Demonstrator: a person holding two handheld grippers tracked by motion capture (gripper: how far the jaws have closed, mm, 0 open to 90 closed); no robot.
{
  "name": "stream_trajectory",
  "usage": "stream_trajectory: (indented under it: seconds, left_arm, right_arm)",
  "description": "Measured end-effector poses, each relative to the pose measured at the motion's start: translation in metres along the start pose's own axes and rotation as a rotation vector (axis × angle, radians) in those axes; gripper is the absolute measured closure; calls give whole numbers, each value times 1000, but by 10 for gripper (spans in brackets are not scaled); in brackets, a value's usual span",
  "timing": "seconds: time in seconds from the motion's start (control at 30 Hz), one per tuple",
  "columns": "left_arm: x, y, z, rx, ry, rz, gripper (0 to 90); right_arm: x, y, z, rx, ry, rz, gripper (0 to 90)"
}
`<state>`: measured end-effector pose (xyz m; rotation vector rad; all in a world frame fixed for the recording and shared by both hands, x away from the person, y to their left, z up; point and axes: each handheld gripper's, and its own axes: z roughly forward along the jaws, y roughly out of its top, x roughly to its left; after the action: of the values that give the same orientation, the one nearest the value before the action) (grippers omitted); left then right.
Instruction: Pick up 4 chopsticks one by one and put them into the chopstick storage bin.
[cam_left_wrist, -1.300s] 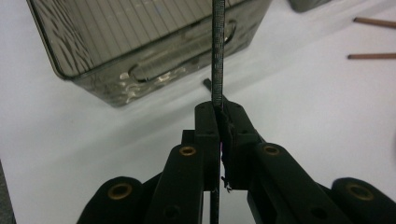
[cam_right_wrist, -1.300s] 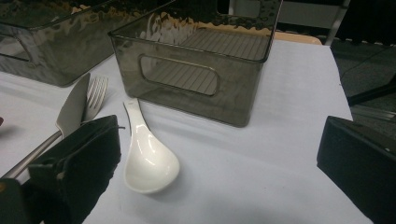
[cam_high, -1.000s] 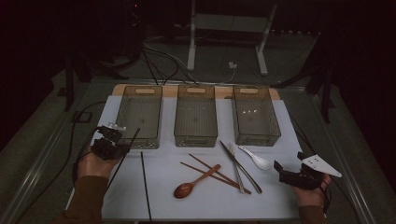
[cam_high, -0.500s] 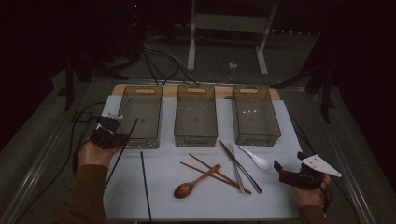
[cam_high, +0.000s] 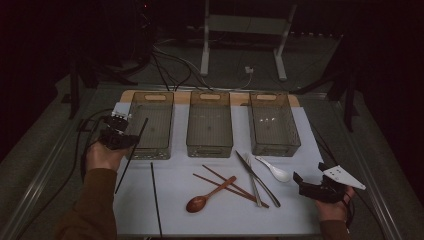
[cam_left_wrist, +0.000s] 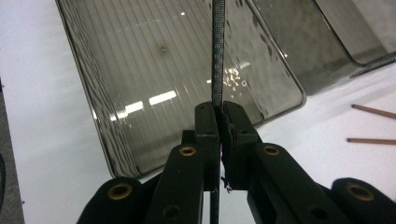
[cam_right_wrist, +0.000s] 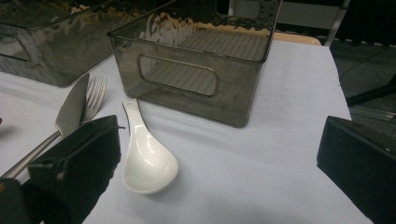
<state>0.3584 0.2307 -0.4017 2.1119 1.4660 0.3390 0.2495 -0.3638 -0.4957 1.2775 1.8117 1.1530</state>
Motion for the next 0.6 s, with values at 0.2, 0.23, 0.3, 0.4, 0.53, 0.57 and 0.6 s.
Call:
stream_trajectory:
  seconds: [0.2, 0.23, 0.3, 0.4, 0.53, 0.57, 0.6]
  left_arm:
    - [5, 7, 0, -11, 1, -16, 875]
    - [7, 8, 0, -12, -1, -19, 875]
    - [9, 9, 1, -19, -3, -32, 875]
    - [12, 12, 1, -25, -6, -40, 875]
    - [14, 15, 1, -35, -11, -52, 875]
    - [14, 16, 1, -34, -12, -54, 875]
    - [14, 17, 1, -37, -11, -58, 875]
  right_arm:
    - [0, 0, 0, 1, 1, 0, 0]
    - [0, 0, 0, 1, 1, 1, 0]
    - [0, 0, 1, 0, 2, -1, 0]
    - [0, 0, 1, 3, 2, -3, 0]
    - [0, 0, 1, 3, 2, -4, 0]
    - [0, 0, 1, 4, 2, -3, 0]
    - [1, 0, 1, 4, 2, -2, 0]
